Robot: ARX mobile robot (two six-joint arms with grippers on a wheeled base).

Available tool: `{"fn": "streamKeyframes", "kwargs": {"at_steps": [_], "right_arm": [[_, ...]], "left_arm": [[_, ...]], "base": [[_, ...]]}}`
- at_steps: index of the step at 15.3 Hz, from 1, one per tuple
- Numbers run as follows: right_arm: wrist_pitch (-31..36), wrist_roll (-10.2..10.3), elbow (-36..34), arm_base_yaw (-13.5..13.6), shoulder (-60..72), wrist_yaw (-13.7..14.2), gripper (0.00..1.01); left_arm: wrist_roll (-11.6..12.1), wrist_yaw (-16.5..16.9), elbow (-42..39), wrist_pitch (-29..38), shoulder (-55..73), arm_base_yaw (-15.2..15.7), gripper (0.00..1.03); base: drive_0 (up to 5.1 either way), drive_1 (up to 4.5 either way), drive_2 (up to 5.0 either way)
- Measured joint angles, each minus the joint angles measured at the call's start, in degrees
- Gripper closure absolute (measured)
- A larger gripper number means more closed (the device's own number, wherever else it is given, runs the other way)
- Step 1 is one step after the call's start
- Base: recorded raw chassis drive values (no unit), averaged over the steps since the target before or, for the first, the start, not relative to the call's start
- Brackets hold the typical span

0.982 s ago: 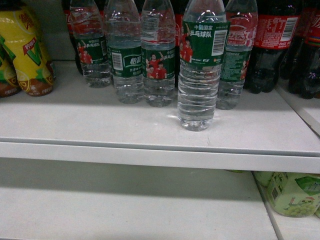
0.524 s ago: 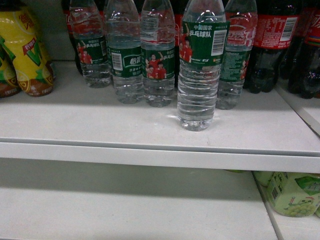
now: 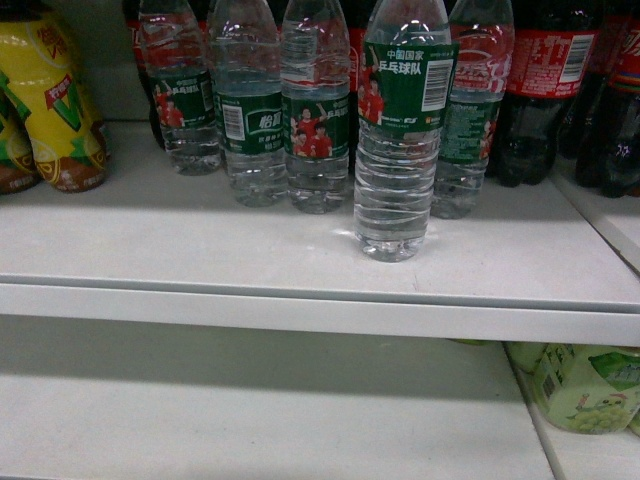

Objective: Move water from second to third shelf

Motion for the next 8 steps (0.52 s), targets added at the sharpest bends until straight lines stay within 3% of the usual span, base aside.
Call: {"fn": "streamKeyframes", "kwargs": {"at_steps": [5, 8], "right_arm": [[15.41, -3.52, -4.42, 16.13, 19.89, 6.6, 0.03], [19.71, -4.98, -2.32, 22.05, 28.83, 8.17, 0.03]], "left_arm": [[0.0, 0.0, 0.0, 0.0, 0.0, 0.0, 0.05], [0.0, 0.0, 0.0, 0.0, 0.0, 0.0, 0.05]], "base": [[0.0, 0.0, 0.0], [0.0, 0.0, 0.0]]}}
